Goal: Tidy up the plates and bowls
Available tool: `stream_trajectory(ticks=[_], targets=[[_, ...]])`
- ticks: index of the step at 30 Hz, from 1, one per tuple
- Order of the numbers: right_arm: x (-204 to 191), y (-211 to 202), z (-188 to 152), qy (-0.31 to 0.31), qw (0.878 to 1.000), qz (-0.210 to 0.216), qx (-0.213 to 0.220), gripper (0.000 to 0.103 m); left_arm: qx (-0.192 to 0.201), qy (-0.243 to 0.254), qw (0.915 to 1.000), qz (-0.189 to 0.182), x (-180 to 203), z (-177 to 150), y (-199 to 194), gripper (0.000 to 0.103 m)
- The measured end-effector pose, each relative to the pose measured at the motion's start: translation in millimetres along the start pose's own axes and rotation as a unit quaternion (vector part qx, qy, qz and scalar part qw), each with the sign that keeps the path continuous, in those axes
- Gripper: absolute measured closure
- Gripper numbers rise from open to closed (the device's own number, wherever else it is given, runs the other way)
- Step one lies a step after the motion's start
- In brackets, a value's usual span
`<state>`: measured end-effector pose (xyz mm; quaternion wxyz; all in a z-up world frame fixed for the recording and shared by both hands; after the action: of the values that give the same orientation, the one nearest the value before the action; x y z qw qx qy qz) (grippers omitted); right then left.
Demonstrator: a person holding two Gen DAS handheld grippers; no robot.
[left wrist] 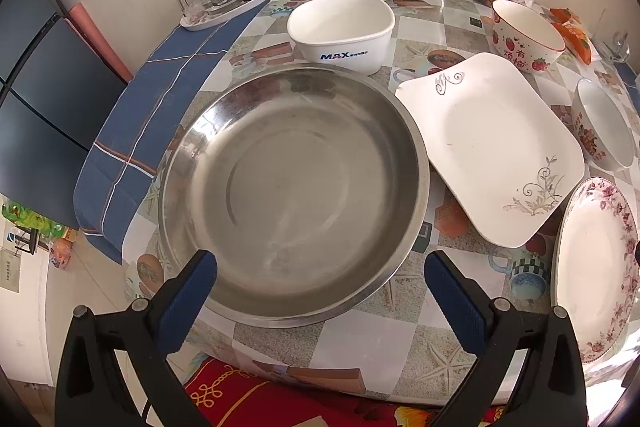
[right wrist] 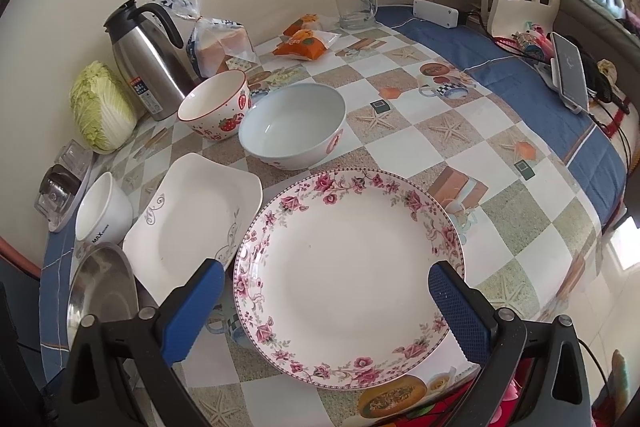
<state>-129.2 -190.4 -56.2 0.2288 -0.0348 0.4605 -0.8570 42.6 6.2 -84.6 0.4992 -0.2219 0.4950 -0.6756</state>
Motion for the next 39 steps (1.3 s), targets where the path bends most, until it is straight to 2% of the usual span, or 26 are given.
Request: stream_trajectory(ticks=[23,39], targets=[[-5,-1,-2,-0.013,1.0,-0.001,0.004,0.0,0.015,-0.018,0.9997,-0.003,-7,4,-7,0.0],[-26,3,-11,-0.057,0.998,0.003,-0.003,0.0,0.025,-0.034,0.9991,-0.008,-16,7,-9,0.0]])
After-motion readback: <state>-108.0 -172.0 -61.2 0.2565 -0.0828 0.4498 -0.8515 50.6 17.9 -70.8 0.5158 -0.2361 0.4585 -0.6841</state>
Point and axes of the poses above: each gripper's, at about its wrist camera, not at the fingertips, and y roughly the way its jaws point, x to its right, z to its top, the point moved 8 cm from there along y, roughly the way its jaws point, and after that the axes turned 2 degrees about x, right-handed, at the moved point
